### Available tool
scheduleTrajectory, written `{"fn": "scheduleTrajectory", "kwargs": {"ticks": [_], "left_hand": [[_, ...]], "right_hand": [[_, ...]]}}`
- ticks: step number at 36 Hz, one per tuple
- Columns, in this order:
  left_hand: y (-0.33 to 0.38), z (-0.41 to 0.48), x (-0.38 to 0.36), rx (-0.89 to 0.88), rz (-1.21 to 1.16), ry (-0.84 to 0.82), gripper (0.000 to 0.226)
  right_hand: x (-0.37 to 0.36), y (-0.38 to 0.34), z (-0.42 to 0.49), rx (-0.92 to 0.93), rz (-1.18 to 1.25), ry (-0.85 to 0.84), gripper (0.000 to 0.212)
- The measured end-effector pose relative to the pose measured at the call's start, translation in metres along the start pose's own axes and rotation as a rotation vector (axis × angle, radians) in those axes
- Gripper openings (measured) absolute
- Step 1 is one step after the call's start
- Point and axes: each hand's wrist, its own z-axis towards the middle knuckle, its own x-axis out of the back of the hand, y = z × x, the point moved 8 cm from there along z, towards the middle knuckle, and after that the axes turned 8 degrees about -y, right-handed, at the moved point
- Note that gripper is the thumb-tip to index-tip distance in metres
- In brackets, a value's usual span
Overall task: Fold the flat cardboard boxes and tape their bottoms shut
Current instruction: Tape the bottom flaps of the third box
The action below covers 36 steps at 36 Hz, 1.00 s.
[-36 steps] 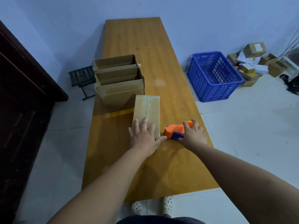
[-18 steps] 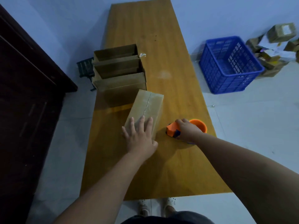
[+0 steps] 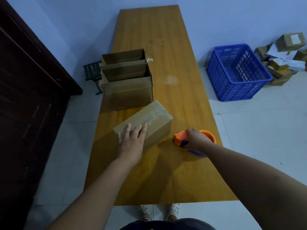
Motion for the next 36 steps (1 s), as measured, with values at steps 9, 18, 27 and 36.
{"fn": "scheduleTrajectory", "kwargs": {"ticks": [9,18,27,36], "left_hand": [[-0.016,-0.014,0.0,-0.086,0.022,0.014,0.095],[-0.002,-0.027,-0.001,-0.147,0.044,-0.023,0.066],[0.037,-0.022,-0.002,0.097,-0.07,-0.084,0.077],[0.063,-0.016,-0.011,-0.105,-0.084,-0.04,0.068]], "right_hand": [[0.002,0.011,-0.019,-0.046,0.166,0.14,0.066],[-0.024,-0.003,-0.033,-0.041,-0.126,0.067,0.068],[-0.048,-0.005,-0.037,0.001,-0.287,0.081,0.057],[-0.051,-0.007,-0.036,0.031,-0.296,0.056,0.06]]}}
